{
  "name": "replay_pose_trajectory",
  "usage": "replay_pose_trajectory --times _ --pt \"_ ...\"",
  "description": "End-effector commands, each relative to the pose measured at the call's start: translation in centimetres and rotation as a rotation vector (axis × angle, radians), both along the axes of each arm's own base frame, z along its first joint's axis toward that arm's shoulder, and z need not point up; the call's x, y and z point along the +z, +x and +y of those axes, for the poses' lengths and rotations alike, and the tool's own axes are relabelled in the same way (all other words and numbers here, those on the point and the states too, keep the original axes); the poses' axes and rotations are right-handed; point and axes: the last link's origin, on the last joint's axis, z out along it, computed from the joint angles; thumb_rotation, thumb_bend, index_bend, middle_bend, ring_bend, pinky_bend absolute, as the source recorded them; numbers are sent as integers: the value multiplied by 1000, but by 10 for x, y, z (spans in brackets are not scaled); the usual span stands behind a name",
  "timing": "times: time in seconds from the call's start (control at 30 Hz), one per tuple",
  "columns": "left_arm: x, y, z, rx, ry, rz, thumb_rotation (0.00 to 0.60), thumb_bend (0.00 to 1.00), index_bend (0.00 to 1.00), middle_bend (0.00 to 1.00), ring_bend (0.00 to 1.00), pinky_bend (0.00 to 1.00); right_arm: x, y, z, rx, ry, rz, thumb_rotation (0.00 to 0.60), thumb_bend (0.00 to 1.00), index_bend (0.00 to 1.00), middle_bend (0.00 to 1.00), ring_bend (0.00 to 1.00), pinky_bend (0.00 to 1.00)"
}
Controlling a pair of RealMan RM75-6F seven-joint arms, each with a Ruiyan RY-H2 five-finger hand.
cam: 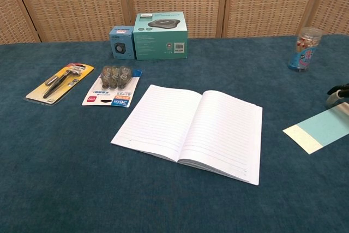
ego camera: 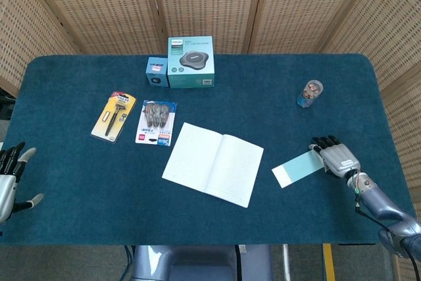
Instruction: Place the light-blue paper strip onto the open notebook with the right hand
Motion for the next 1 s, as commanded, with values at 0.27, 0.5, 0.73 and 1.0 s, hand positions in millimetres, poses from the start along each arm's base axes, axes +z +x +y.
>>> replay_pose_trajectory --times 0.27,0.5,0.73,1.0 --pt "1 0 0 0 6 -4 600 0 0 0 0 0 -3 -8 4 3 -4 46 600 1000 143 47 0 0" --pt "1 0 -1 -2 3 -4 600 0 0 0 0 0 8 -19 11 -18 -18 78 600 1000 164 60 0 0" --pt "1 1 -2 -5 3 -5 600 0 0 0 0 0 24 -40 30 -51 0 145 600 1000 212 102 0 0" --pt "1 2 -3 -8 4 -3 600 0 0 0 0 0 38 -36 42 -38 -31 109 600 1000 222 108 0 0"
